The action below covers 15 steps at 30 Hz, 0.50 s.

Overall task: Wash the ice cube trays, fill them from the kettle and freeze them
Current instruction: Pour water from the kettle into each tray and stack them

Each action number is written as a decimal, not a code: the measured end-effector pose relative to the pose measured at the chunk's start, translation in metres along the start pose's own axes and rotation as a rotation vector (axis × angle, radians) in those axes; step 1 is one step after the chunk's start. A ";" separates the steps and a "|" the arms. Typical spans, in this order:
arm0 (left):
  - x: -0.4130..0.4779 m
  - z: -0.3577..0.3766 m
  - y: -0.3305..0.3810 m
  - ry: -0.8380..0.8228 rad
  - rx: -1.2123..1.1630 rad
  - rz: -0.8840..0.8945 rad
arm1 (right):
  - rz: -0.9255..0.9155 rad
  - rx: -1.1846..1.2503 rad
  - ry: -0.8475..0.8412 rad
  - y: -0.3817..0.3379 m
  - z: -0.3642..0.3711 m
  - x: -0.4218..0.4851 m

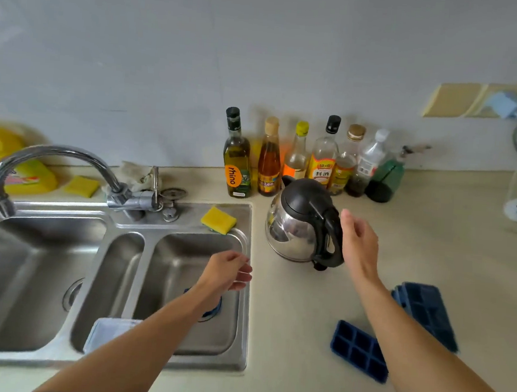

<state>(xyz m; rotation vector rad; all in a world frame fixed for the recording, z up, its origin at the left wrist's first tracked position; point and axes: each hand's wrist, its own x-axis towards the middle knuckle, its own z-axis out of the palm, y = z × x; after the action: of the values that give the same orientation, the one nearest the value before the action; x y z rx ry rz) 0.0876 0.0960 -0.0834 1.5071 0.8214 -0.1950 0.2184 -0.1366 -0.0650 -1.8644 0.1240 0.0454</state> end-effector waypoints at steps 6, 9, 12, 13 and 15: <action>-0.005 0.002 -0.013 0.081 -0.025 -0.029 | -0.005 0.161 -0.135 0.006 0.008 0.011; -0.005 -0.002 -0.020 0.108 -0.021 -0.028 | 0.056 0.266 -0.164 0.011 0.010 0.009; -0.007 -0.008 -0.025 0.106 -0.014 -0.023 | 0.024 0.258 -0.192 0.014 0.012 0.001; -0.007 -0.010 -0.026 0.099 -0.013 -0.022 | 0.009 0.244 -0.203 0.015 0.013 -0.004; -0.006 -0.014 -0.027 0.086 -0.011 -0.025 | -0.006 0.211 -0.207 0.014 0.018 -0.019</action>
<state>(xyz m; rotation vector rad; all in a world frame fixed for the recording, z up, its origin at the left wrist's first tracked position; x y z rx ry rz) 0.0619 0.1037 -0.0995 1.5032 0.9085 -0.1449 0.1985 -0.1224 -0.0821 -1.6388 -0.0204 0.2127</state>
